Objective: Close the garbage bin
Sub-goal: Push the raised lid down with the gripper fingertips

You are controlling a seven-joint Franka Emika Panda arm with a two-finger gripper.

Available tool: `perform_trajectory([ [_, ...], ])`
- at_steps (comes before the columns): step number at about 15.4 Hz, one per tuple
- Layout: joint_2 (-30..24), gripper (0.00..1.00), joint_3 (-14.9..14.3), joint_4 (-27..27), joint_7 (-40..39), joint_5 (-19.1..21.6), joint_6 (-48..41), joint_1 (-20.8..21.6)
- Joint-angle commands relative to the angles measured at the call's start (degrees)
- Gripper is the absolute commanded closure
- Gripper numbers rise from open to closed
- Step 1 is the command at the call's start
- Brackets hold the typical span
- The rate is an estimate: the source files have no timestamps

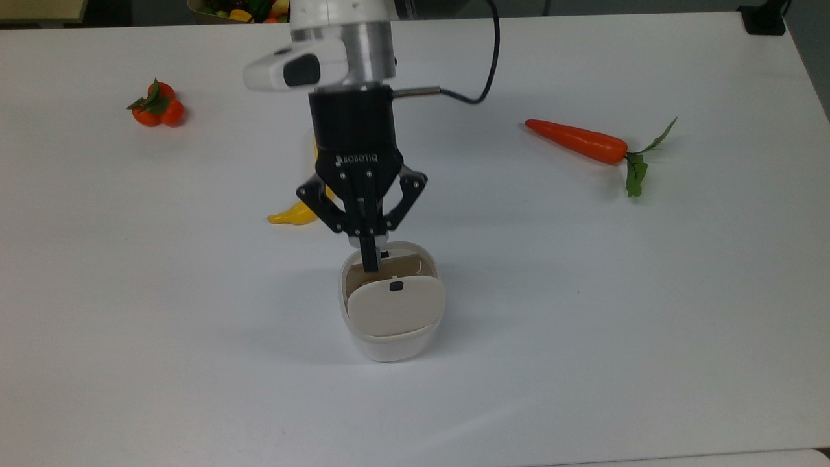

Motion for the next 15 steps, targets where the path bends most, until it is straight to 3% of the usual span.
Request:
perform_trajectory([
  [1, 3.1, 1.00, 0.1, 2.1, 0.9, -0.1, 3.3, 0.4],
  [11, 3.2, 1.00, 0.5, -0.2, 0.5, -1.0, 3.5, 0.4],
  [15, 0.6, 1.00, 2.0, -4.3, 0.5, -2.6, 3.2, -0.1],
])
